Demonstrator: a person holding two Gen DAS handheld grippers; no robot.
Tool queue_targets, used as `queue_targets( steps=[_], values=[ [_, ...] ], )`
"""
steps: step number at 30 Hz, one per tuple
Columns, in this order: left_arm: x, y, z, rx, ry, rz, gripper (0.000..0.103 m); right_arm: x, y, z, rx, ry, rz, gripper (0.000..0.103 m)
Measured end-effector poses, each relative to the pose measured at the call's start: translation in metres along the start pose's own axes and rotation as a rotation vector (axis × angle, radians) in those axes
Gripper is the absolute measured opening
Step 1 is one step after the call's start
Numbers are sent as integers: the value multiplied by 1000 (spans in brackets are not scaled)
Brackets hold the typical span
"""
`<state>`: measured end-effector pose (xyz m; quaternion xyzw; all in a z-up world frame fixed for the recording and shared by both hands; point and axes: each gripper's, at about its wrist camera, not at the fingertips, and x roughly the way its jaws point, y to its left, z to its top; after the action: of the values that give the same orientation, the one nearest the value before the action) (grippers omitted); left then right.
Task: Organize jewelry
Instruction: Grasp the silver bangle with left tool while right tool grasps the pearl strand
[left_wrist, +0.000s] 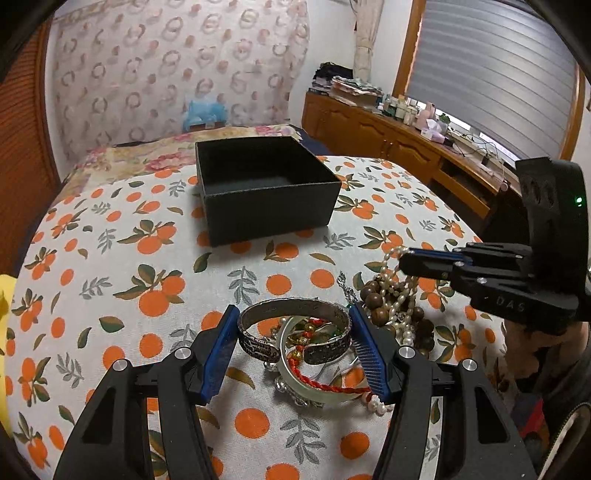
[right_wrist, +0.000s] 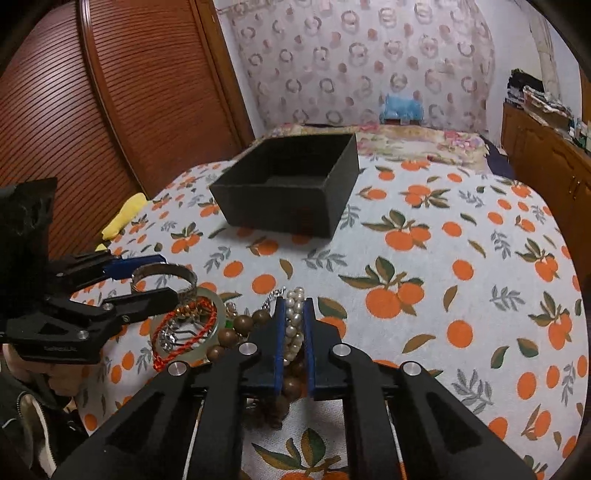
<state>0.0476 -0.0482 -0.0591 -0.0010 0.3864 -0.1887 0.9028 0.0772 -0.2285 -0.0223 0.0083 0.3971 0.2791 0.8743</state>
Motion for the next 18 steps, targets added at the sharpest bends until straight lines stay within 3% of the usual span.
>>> queue_targets(
  steps=[18],
  values=[
    [-28, 9, 31, 12, -96, 35, 58, -63, 17, 65, -102, -180, -1, 10]
  ],
)
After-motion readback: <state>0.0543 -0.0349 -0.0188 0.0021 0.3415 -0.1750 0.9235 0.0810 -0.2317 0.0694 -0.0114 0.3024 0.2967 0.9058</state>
